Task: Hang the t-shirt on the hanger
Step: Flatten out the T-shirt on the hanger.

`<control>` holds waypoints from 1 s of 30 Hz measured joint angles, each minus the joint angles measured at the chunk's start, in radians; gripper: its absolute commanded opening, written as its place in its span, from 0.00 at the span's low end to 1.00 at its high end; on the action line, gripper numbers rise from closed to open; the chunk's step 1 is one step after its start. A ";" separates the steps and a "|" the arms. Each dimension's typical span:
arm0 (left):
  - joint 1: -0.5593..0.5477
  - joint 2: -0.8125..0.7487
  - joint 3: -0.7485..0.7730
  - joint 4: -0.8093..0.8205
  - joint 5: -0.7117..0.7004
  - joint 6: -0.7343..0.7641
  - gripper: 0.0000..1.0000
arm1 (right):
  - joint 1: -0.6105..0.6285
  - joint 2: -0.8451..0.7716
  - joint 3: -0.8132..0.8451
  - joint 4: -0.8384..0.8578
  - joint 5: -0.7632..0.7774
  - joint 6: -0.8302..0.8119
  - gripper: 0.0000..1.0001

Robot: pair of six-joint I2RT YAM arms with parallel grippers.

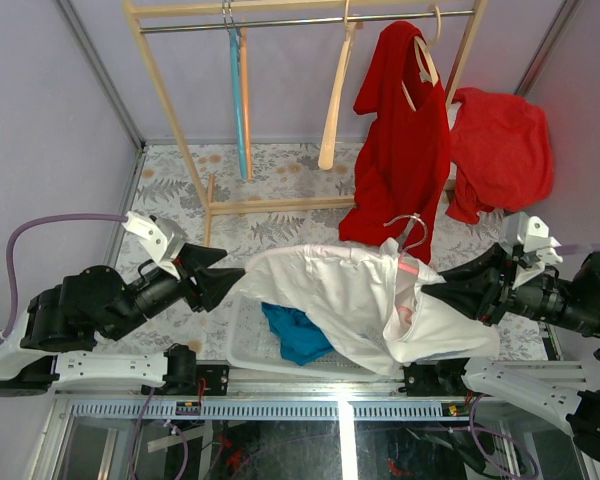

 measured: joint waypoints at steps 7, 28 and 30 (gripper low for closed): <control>0.000 -0.004 -0.026 -0.001 -0.010 -0.007 0.52 | 0.000 -0.036 0.010 0.000 0.007 0.008 0.00; 0.000 -0.014 -0.062 0.020 -0.129 -0.045 0.00 | 0.000 -0.042 0.013 -0.001 0.071 0.013 0.00; 0.000 -0.035 -0.062 0.012 -0.156 -0.070 0.00 | 0.000 -0.042 0.013 0.002 0.085 0.013 0.00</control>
